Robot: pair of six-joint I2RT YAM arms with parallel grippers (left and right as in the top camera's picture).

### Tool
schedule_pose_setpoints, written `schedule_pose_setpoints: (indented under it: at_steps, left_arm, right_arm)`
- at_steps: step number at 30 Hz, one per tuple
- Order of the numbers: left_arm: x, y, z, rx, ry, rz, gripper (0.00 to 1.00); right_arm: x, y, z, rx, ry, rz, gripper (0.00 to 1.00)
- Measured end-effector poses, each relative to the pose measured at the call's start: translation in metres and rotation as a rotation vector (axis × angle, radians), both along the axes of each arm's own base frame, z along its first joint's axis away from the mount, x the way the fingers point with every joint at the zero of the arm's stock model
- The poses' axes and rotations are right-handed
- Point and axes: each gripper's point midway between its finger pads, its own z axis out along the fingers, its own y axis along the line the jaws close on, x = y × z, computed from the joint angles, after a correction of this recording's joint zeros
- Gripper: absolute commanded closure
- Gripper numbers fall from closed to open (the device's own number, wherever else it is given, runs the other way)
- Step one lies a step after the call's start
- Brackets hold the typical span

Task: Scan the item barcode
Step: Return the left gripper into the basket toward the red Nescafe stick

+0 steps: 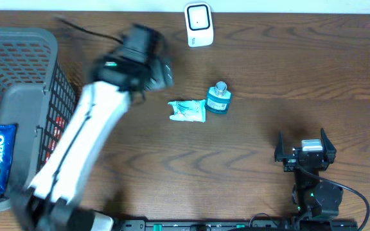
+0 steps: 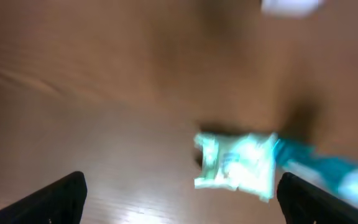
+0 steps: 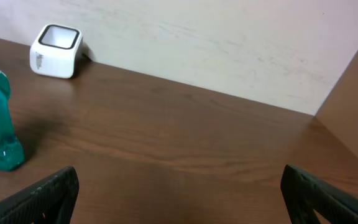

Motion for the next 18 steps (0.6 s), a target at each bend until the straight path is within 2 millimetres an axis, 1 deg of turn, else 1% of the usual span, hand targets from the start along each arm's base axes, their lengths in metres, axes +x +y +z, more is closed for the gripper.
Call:
schedule_pose_setpoints:
  at_steps: [2,4,5,6,7,8,9,10,12,15,17,18]
  left_arm:
    - [0.001,0.029,0.061,-0.017,-0.135,0.073,0.02]
    - [-0.007,0.063,0.11,-0.03,-0.25,0.16,0.02]
    - [-0.013,0.084,0.13,-0.032,-0.297,0.214,0.02]
    - [-0.02,0.103,0.143,-0.032,-0.33,0.269,0.02]
    - [-0.031,0.128,0.152,-0.03,-0.348,0.346,0.02]
    - [-0.041,0.148,0.156,-0.028,-0.35,0.418,0.02]
    - [-0.055,0.174,0.154,-0.025,-0.329,0.52,0.02]
    - [-0.067,0.195,0.148,-0.022,-0.301,0.607,0.02]
    - [-0.087,0.228,0.134,-0.03,-0.236,0.77,0.02]
    - [-0.105,0.264,0.105,-0.068,-0.136,0.994,0.02]
    - [-0.111,0.282,0.084,-0.096,-0.076,1.119,0.02]
    - [-0.114,0.288,0.074,-0.112,-0.044,1.176,0.02]
  right_arm:
    - [0.0,0.0,0.0,0.0,0.0,0.0,0.01]
    - [0.0,0.0,0.0,0.0,0.0,0.0,0.01]
    - [0.0,0.0,0.0,0.0,0.0,0.0,0.01]
    - [0.0,0.0,0.0,0.0,0.0,0.0,0.01]
    - [0.0,0.0,0.0,0.0,0.0,0.0,0.01]
    - [0.0,0.0,0.0,0.0,0.0,0.0,0.01]
    - [0.0,0.0,0.0,0.0,0.0,0.0,0.01]
    - [0.0,0.0,0.0,0.0,0.0,0.0,0.01]
    - [0.0,0.0,0.0,0.0,0.0,0.0,0.01]
    - [0.0,0.0,0.0,0.0,0.0,0.0,0.01]
    - [0.0,0.0,0.0,0.0,0.0,0.0,0.01]
    - [0.0,0.0,0.0,0.0,0.0,0.0,0.01]
